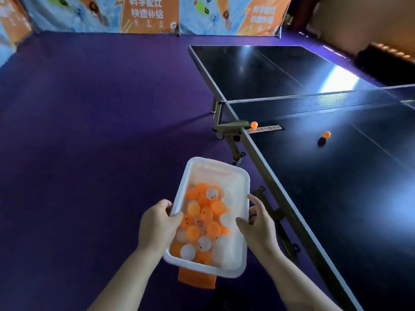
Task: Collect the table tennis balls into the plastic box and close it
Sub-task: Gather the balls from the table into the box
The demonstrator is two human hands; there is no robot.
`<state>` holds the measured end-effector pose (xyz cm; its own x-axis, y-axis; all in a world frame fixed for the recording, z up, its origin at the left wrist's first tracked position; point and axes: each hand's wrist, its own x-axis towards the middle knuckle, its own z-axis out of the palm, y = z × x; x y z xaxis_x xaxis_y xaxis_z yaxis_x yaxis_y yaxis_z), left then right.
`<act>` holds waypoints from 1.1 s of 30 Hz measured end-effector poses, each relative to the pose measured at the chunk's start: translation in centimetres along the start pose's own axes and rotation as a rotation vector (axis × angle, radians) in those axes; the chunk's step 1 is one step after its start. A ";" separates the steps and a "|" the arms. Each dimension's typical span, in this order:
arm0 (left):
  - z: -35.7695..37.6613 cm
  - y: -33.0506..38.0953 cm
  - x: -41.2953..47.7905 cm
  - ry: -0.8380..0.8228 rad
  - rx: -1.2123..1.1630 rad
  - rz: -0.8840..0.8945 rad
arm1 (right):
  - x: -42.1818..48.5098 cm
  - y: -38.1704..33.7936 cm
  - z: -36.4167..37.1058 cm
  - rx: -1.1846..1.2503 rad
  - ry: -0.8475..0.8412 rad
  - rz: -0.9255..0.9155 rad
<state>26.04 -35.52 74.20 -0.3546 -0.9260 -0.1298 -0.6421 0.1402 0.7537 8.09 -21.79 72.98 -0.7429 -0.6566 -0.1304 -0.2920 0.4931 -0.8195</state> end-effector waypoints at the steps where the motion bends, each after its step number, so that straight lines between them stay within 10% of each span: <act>1: 0.5 0.4 1.4 -0.018 -0.001 0.003 | 1.3 -0.2 -0.1 0.000 0.008 0.013; 23: 17.3 16.7 34.5 0.039 0.041 -0.102 | 45.9 1.1 -6.0 -0.015 -0.092 0.005; 33: 19.9 18.4 39.9 0.007 0.103 -0.189 | 61.4 3.9 -5.7 -0.648 -0.309 -0.082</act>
<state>-13.44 -62.89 70.03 -0.2172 -0.9414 -0.2581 -0.7628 -0.0013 0.6466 -42.12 -56.89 64.93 -0.5271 -0.7902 -0.3127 -0.7091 0.6118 -0.3506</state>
